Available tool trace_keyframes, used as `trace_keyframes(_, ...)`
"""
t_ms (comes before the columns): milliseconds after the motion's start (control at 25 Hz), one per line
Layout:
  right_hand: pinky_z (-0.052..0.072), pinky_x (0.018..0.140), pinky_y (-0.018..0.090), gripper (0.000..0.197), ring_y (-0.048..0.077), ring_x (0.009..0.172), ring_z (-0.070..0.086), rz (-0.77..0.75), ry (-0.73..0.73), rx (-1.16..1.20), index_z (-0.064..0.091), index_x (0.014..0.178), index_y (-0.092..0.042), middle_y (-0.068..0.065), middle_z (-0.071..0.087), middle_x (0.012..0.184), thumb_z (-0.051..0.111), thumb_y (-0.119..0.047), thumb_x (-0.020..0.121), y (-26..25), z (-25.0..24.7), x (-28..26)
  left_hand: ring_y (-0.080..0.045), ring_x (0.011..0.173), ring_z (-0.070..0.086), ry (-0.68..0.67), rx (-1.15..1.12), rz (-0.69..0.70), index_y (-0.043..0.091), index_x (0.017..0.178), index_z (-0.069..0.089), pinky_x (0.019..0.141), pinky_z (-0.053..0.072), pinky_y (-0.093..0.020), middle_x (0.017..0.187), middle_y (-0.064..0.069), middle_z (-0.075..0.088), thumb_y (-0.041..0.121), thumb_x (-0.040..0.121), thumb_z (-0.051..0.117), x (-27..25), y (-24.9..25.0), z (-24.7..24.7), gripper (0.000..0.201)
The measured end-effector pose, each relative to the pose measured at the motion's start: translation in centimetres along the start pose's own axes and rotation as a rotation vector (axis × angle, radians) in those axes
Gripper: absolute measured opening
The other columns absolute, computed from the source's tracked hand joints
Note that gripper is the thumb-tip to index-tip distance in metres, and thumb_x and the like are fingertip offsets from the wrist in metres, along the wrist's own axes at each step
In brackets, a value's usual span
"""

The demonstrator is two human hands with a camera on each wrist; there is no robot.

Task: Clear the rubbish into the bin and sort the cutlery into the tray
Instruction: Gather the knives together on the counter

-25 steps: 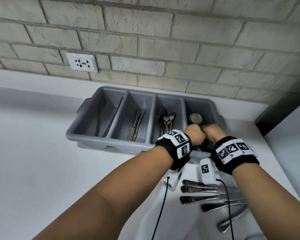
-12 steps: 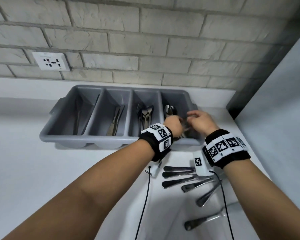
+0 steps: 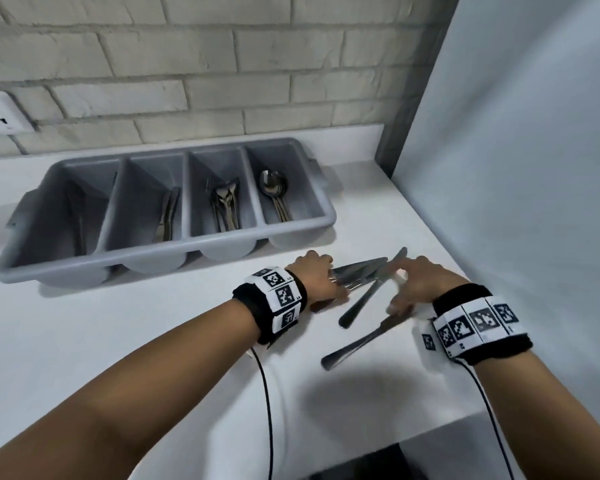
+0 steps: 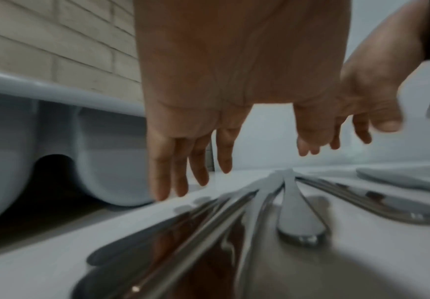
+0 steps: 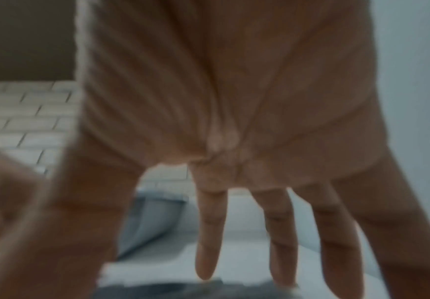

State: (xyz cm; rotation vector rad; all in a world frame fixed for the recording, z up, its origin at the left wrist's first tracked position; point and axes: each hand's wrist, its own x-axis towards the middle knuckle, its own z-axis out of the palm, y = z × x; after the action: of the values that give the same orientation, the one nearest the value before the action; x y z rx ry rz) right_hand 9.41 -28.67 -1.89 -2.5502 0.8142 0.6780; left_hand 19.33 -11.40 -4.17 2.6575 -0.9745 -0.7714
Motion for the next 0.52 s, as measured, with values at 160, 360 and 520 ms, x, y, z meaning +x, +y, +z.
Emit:
trace_keyframes(160, 0.041, 0.097, 0.046, 0.082, 0.032, 0.133, 0.020, 0.002, -0.068, -0.194, 0.036, 0.134, -0.034, 0.008, 0.025, 0.140, 0.080, -0.026, 0.064, 1.1, 3.5, -0.5, -0.038, 0.118, 0.044, -0.055, 0.140, -0.101, 0.021, 0.129, 0.044, 0.098, 0.043, -0.048, 0.129, -0.011, 0.044, 0.067, 0.066, 0.057, 1.7, 1.3, 1.9, 0.080)
trace_keyframes(360, 0.042, 0.078, 0.034, 0.026, 0.026, 0.111, 0.038, -0.074, 0.014, -0.131, 0.051, 0.071, -0.028, 0.000, 0.037, 0.105, 0.074, -0.017, 0.069, 2.2, 3.8, 0.8, -0.032, 0.116, 0.049, 0.069, 0.145, -0.086, 0.018, 0.126, 0.050, 0.096, 0.046, -0.044, 0.126, -0.008, 0.050, 0.041, 0.072, 0.070, 2.6, 2.4, 2.9, 0.062)
trace_keyframes(520, 0.038, 0.075, 0.031, 0.026, 0.020, 0.096, 0.034, -0.093, 0.035, -0.086, 0.049, 0.065, -0.026, -0.002, 0.040, 0.103, 0.073, -0.017, 0.070, 3.5, 3.8, 2.1, -0.029, 0.108, 0.060, 0.083, -0.039, -0.048, 0.014, 0.116, 0.057, 0.090, 0.051, -0.034, 0.120, -0.009, 0.063, 0.023, 0.071, 0.074, 2.9, 2.1, 3.3, 0.050)
